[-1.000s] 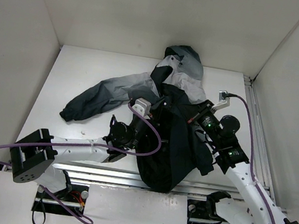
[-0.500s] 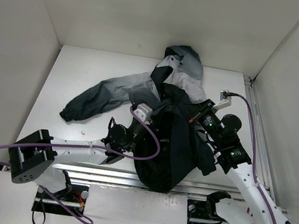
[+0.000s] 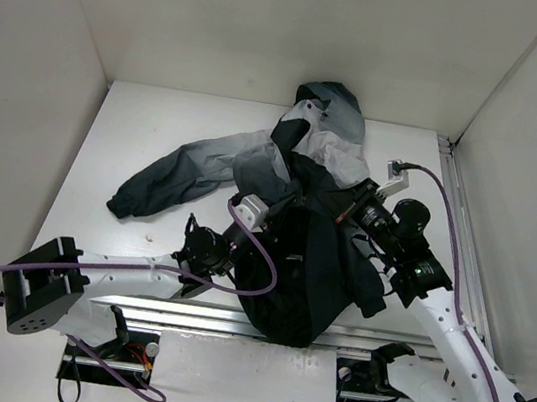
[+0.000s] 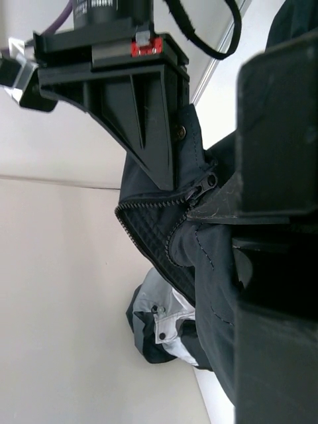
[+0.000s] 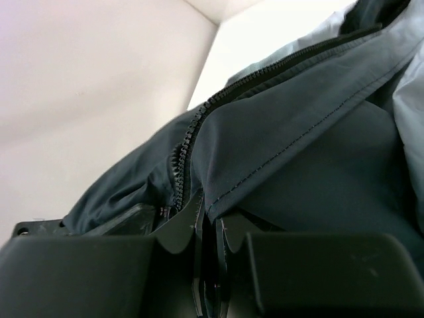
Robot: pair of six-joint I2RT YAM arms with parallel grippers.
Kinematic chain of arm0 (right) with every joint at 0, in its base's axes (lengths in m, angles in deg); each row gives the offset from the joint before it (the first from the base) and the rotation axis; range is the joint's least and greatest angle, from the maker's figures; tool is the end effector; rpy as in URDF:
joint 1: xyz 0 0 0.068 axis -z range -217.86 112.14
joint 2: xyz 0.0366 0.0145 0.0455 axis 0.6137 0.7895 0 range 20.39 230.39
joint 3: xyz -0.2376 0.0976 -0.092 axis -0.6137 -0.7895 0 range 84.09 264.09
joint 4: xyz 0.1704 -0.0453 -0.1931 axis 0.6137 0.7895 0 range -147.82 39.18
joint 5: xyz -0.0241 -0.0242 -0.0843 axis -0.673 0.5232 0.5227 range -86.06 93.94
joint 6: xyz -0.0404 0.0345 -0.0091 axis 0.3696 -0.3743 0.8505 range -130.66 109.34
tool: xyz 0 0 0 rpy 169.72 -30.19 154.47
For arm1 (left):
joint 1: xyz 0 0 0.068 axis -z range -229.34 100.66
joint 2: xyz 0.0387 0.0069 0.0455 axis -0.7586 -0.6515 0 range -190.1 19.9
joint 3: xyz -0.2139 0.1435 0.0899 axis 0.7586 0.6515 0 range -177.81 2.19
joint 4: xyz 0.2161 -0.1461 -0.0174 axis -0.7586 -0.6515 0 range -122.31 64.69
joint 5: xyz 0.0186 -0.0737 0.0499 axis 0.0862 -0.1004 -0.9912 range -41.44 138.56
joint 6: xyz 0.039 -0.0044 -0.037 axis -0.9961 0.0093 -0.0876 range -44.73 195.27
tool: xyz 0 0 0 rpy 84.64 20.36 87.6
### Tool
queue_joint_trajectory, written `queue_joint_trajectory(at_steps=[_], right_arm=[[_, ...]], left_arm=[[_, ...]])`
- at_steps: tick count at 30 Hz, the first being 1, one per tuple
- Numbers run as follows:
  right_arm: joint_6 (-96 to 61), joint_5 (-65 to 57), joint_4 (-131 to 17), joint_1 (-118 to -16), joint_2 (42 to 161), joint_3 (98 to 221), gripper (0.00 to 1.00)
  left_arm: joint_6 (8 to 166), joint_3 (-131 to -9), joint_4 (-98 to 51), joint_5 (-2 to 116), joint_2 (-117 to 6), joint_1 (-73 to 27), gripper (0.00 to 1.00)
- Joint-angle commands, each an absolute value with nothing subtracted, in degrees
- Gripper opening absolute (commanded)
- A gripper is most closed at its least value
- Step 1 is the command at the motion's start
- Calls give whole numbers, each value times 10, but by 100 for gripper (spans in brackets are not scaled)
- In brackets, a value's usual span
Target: Zip up the jacket
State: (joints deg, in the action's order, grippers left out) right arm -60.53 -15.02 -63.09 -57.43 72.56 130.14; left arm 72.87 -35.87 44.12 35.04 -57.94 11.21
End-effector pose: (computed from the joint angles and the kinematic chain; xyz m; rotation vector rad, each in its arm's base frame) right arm 0.1994 0.0832 0.3540 0.1740 1.7115 1.1856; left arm 0.1476 -0.2446 0.3147 0.3758 1.0351 -0.7901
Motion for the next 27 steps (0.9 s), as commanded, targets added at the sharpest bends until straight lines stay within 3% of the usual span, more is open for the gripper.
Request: queue_joint_trajectory(at_steps=[1, 13, 27], right_arm=[[-596, -159, -660, -571, 746, 1344, 0], [-571, -198, -656, -572, 766, 1349, 0], [-557, -212, -676, -582, 797, 1339, 0]], left_arm=[[734, -356, 498, 386, -547, 119, 0], [805, -315, 443, 449, -492, 94, 0], [918, -225, 440, 439, -462, 88, 0]])
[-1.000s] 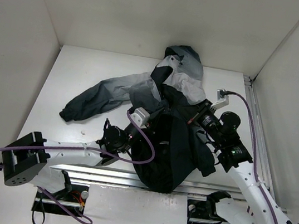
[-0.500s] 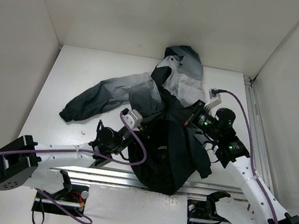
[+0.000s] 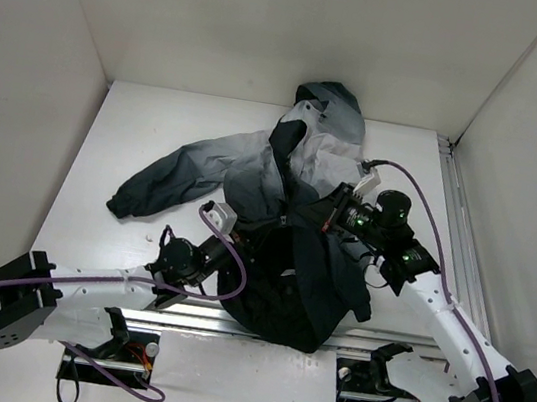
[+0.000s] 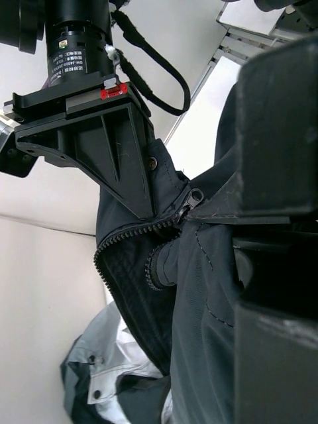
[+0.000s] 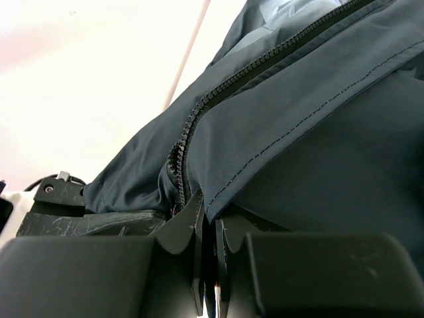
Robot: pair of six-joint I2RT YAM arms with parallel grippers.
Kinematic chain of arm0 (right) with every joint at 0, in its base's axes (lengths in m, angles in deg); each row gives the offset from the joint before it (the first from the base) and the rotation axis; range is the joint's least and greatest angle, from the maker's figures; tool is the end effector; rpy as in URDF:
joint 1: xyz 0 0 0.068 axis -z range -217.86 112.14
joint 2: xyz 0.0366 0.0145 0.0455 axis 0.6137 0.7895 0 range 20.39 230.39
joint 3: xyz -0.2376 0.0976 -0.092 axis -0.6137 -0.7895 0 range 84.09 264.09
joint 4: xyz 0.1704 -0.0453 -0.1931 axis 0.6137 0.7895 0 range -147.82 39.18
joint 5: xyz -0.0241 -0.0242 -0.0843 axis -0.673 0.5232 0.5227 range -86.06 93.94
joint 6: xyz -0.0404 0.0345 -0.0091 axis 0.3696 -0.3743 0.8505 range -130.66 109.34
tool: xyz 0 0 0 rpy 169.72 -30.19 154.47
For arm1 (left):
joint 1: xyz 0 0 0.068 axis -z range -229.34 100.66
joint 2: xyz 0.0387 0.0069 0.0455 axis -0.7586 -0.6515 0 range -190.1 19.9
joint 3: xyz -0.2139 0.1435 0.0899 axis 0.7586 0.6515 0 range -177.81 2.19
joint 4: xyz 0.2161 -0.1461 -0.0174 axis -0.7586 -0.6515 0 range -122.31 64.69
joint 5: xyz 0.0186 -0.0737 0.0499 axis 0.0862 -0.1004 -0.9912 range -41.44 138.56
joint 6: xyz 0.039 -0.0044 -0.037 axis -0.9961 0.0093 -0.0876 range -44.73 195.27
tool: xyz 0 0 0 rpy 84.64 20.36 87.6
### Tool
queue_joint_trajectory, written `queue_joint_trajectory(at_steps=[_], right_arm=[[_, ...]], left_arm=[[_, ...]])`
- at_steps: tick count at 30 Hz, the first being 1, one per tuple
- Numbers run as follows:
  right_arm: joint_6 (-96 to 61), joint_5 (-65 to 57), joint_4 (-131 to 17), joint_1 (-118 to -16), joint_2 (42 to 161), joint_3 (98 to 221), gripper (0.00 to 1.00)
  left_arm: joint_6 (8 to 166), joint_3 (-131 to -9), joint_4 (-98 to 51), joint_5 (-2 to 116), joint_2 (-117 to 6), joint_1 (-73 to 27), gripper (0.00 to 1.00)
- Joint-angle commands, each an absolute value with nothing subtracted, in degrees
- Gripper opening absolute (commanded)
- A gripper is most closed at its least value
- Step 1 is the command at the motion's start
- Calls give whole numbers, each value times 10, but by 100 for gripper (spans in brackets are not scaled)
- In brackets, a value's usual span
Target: Zip up the jacket
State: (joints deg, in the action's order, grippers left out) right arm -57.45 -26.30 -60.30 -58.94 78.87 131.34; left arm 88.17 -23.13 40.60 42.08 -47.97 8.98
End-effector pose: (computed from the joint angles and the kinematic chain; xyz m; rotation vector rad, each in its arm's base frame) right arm 0.2152 0.1022 0.3338 -0.0065 1.8929 1.2966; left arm 0.1305 -0.2040 0.2800 0.3752 1.1692 -1.0274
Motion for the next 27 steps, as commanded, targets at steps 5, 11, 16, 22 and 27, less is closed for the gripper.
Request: queue_joint_trajectory(at_steps=[5, 11, 16, 22, 27], right_arm=[[-544, -201, -671, -595, 815, 1332, 0], [-509, -177, -636, -600, 822, 1348, 0], [-494, -172, -612, -601, 835, 1362, 0], [-473, -166, -590, -603, 850, 1381, 8], [-456, -167, -565, -604, 874, 1403, 11]], left_arm=[[937, -222, 447, 446, -466, 83, 0], [991, -222, 409, 477, -456, 62, 0], [1025, -240, 321, 471, -423, 48, 0], [1063, -293, 177, 471, -391, 23, 0], [1100, -321, 96, 519, -381, 4, 0]])
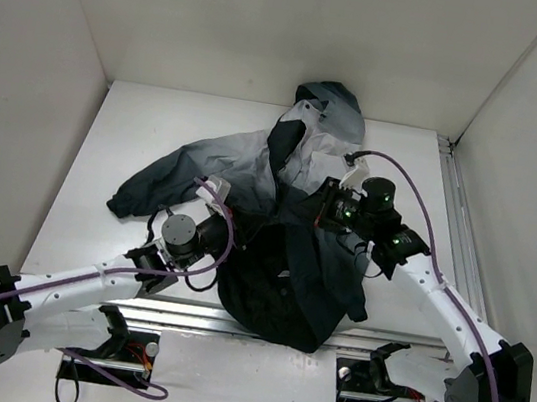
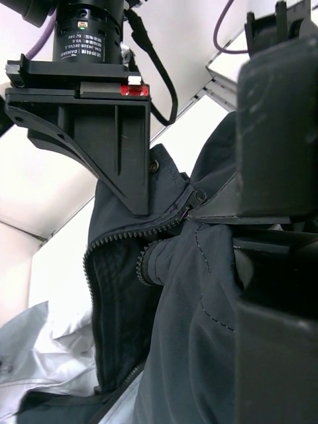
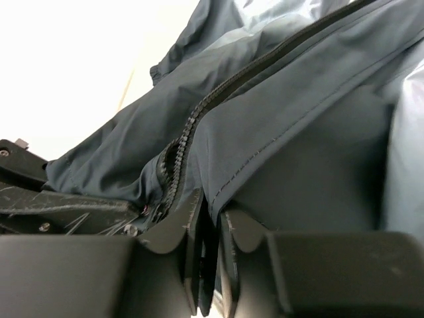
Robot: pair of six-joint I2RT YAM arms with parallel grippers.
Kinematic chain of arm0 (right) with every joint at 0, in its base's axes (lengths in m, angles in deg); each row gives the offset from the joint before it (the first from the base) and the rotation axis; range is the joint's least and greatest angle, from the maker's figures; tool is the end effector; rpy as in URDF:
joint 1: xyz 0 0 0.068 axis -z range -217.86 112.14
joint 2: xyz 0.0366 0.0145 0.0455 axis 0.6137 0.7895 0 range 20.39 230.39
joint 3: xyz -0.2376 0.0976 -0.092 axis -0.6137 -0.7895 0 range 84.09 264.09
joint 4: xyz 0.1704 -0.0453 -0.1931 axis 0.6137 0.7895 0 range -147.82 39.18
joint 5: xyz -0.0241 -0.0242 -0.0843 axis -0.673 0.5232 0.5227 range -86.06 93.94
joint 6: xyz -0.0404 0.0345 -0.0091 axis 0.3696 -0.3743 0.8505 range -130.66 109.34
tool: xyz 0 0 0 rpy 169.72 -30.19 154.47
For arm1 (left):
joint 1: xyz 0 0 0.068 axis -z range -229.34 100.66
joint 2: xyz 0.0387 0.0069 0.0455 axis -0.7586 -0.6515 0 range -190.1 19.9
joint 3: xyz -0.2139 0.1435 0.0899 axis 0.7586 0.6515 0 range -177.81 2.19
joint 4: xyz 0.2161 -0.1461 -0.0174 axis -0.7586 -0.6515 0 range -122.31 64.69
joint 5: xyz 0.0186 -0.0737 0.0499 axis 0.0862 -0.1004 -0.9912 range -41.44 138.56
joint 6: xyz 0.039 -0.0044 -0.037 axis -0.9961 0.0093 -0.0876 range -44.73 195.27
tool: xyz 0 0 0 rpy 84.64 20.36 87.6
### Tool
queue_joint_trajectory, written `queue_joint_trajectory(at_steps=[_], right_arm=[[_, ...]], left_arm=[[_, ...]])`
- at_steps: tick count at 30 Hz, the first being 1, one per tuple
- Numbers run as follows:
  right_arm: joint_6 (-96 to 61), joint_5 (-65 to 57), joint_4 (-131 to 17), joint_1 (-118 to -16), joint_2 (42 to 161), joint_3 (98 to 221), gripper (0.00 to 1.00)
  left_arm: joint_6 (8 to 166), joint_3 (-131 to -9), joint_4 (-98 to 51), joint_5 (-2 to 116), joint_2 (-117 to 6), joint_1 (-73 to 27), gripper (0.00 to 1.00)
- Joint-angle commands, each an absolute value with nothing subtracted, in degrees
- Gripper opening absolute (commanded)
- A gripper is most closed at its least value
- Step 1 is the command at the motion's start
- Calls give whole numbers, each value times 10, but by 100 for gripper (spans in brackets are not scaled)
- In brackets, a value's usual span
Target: Zip up the jacket
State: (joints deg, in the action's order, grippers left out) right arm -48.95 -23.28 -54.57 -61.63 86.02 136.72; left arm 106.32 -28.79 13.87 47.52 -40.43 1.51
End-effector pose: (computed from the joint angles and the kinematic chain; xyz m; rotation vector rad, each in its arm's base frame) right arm 0.2357 0.1217 0.3278 -0.1057 1.9936 1.1671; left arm 0.1522 -0.1860 0.2938 0.2428 1.4844 -1.1610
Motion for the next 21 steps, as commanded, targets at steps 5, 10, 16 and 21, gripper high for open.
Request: queue_joint_trajectory(at_steps=[5, 10, 16, 21], right_arm=[[-450, -168, -561, -609, 884, 1415, 18], [-428, -165, -540, -607, 899, 1443, 24], [-391, -155, -512, -607, 913, 1478, 31], [-369, -144, -495, -609, 923, 1504, 35]], left_arm=[[1131, -364, 15, 560, -384, -24, 0], [1152, -418, -69, 600, -396, -46, 0], [1175, -480, -146, 661, -419, -77, 0], [1179, -528, -211, 678, -429, -94, 0]])
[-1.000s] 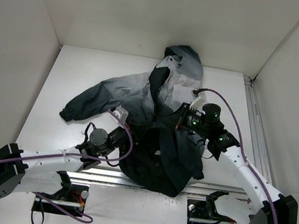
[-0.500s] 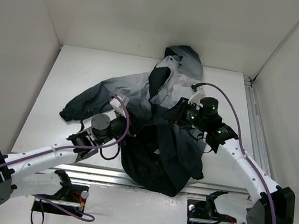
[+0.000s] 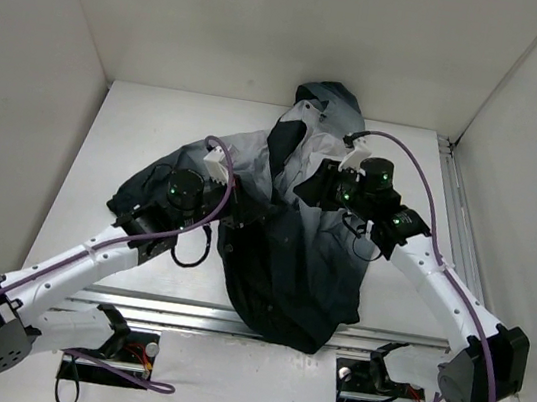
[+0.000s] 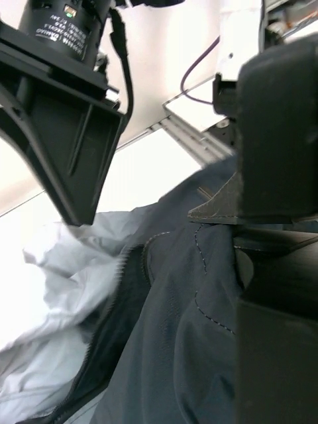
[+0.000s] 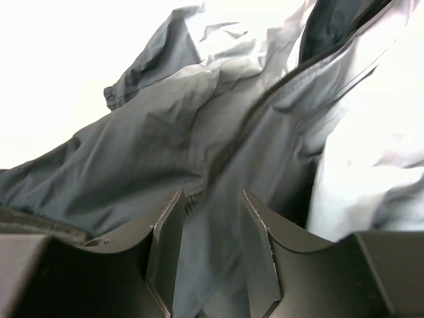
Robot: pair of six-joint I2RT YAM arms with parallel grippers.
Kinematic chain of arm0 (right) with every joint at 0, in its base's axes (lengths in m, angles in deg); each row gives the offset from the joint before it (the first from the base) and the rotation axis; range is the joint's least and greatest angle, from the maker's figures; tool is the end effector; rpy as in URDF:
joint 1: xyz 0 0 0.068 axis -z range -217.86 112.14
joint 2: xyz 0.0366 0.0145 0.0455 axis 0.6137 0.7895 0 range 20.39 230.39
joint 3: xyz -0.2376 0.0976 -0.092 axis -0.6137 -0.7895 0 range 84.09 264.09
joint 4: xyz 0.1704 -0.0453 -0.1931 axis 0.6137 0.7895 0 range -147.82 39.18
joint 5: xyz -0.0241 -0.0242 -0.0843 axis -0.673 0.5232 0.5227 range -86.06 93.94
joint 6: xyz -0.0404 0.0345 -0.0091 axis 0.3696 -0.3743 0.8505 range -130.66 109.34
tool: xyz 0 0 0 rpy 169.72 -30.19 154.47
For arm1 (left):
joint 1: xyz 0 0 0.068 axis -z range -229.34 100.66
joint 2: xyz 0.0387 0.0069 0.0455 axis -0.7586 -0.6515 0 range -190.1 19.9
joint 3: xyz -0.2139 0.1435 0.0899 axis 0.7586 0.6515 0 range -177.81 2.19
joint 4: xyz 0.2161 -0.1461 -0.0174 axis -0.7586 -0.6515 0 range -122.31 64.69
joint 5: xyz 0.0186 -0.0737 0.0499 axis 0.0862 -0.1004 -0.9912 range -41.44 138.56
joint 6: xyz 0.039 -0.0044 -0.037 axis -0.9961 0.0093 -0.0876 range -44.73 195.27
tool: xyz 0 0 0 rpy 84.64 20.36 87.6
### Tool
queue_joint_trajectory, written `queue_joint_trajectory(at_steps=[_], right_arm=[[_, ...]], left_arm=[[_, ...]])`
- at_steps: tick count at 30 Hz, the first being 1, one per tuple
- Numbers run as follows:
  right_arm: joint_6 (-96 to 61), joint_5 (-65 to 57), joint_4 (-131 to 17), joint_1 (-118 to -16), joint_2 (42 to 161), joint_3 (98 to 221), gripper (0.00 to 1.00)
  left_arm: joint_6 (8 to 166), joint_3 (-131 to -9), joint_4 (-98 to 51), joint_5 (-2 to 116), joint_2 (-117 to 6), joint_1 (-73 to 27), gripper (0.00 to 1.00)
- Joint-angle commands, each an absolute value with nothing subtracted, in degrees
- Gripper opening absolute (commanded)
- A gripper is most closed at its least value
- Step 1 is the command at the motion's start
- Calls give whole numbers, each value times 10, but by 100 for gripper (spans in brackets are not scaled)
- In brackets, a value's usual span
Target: Zip up the jacket
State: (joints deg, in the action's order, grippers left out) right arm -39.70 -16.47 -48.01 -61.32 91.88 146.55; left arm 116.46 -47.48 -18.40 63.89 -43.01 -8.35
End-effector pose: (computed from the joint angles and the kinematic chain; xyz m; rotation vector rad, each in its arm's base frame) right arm 0.2604 0.1266 0.3500 -0.1583 1.9892 0.9458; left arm 0.1898 -0.1776 0.3389 0.2187 1.8403 -1.2693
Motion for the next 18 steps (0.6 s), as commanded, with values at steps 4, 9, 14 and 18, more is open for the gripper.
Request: queue_joint_trajectory(at_steps=[4, 9, 14, 18], right_arm=[[-362, -145, -488, -609, 933, 1518, 37], [-333, -166, -482, -609, 921, 1532, 38], [-279, -214, -482, -623, 882, 1527, 29], [-249, -237, -482, -650, 857, 1507, 25]], left_arm=[[1201, -551, -242, 710, -438, -109, 0], [1211, -596, -296, 749, -461, -126, 0], [1205, -641, -343, 777, -490, -137, 0], [1208, -657, -358, 792, -507, -137, 0]])
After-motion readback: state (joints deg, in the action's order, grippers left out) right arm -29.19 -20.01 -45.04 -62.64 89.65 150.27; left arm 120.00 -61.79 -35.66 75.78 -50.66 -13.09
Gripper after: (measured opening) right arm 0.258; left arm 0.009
